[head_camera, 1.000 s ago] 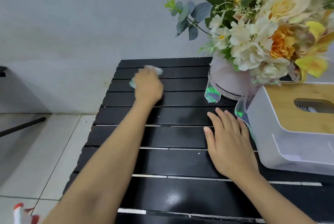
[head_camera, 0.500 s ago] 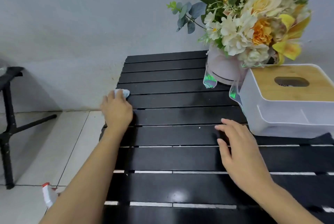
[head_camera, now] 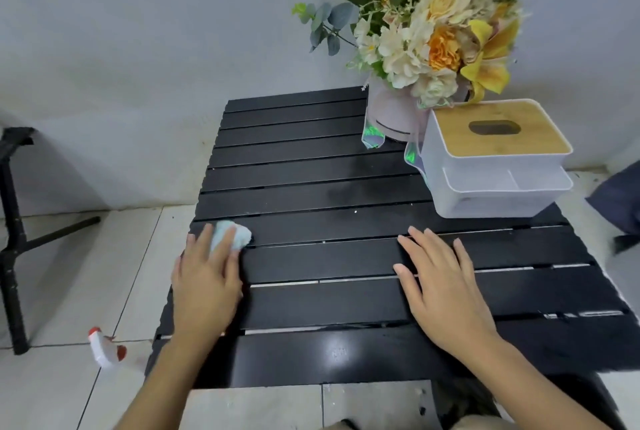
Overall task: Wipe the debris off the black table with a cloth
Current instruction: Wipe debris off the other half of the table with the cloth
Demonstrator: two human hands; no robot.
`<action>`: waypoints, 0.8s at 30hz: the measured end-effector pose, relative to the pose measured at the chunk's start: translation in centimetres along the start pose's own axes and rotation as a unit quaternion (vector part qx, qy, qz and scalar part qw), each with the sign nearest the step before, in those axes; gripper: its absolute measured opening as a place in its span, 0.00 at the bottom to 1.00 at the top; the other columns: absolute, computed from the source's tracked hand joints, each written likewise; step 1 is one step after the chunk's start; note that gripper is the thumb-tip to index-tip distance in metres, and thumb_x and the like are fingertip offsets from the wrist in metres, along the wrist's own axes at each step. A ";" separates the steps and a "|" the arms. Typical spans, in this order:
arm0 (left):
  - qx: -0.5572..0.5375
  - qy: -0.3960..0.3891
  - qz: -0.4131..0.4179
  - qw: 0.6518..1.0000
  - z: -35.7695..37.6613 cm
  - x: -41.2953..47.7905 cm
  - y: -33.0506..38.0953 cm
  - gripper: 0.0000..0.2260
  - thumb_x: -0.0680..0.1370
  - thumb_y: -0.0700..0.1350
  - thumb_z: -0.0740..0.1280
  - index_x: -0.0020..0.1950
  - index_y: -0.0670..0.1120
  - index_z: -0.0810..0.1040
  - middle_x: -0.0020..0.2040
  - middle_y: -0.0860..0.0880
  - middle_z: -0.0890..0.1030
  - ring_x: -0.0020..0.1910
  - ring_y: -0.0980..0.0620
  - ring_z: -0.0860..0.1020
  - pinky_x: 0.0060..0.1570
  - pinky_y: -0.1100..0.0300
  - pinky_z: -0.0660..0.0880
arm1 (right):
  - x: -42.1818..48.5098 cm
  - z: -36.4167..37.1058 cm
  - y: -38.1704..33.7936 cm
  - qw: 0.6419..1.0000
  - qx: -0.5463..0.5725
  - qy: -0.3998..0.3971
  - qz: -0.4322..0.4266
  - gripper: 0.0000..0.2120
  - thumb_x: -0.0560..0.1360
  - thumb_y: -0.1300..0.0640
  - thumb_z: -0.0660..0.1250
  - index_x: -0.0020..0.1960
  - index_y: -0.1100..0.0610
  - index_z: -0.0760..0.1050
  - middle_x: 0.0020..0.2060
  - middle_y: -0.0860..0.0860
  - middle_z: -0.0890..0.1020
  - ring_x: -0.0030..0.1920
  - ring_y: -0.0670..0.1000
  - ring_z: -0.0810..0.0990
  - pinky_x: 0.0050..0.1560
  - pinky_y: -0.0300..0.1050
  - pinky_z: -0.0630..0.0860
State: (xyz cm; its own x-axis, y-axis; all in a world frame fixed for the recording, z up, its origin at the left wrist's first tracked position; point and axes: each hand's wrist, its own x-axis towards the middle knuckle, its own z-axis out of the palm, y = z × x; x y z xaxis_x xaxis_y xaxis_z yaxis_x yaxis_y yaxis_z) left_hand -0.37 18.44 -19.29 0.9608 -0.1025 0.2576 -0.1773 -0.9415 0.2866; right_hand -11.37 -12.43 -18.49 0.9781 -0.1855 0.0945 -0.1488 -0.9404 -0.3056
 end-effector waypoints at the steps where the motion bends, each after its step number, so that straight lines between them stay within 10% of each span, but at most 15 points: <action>1: 0.006 0.016 -0.051 0.999 0.3 2.0 -0.8 0.21 0.79 0.51 0.52 0.67 0.48 0.73 0.67 0.42 0.73 0.62 0.37 0.70 0.60 0.45 0.68 | 0.4 0.1 -0.3 1.000 -0.005 0.001 0.002 0.27 0.81 0.44 0.44 0.73 0.52 0.67 0.73 0.48 0.67 0.75 0.50 0.61 0.76 0.58 0.52; 6: 0.057 -0.005 -0.114 0.992 3.9 9.3 6.2 0.14 0.78 0.43 0.56 0.62 0.44 0.72 0.61 0.40 0.73 0.55 0.37 0.70 0.51 0.46 0.67 | 0.3 0.3 -0.3 1.000 0.003 0.008 -0.003 0.25 0.81 0.46 0.46 0.72 0.55 0.68 0.72 0.51 0.69 0.74 0.52 0.62 0.77 0.58 0.51; 12: -0.005 -0.090 0.154 0.984 6.8 3.5 19.8 0.19 0.77 0.42 0.56 0.69 0.46 0.67 0.71 0.44 0.67 0.67 0.36 0.66 0.65 0.46 0.63 | -0.4 -1.2 0.9 0.946 0.274 0.159 0.075 0.13 0.79 0.69 0.59 0.58 0.60 0.77 0.57 0.51 0.78 0.60 0.51 0.75 0.66 0.33 0.63; 16: -0.104 -0.176 0.317 0.926 3.0 -5.6 17.6 0.19 0.82 0.44 0.56 0.73 0.50 0.67 0.76 0.49 0.63 0.76 0.43 0.57 0.75 0.50 0.52 | -3.5 -3.4 4.3 0.941 0.240 0.213 0.102 0.13 0.77 0.70 0.58 0.54 0.60 0.78 0.53 0.51 0.80 0.56 0.53 0.77 0.61 0.40 0.68; 24: -0.023 0.021 -0.051 0.998 -0.2 -0.6 1.8 0.14 0.80 0.48 0.52 0.59 0.48 0.74 0.58 0.44 0.77 0.54 0.39 0.73 0.55 0.46 0.70 | -7.1 -3.9 11.5 0.982 -0.053 0.076 0.163 0.23 0.82 0.47 0.51 0.72 0.57 0.69 0.72 0.56 0.70 0.74 0.58 0.64 0.71 0.65 0.55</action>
State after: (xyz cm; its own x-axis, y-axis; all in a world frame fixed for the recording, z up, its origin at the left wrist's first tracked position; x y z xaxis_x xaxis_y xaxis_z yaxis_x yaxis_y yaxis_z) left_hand -1.33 16.83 -18.75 0.9646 0.0070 0.2637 -0.0903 -0.9305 0.3549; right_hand -20.58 -23.00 -19.00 0.8443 -0.5143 0.1502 -0.4728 -0.8471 -0.2427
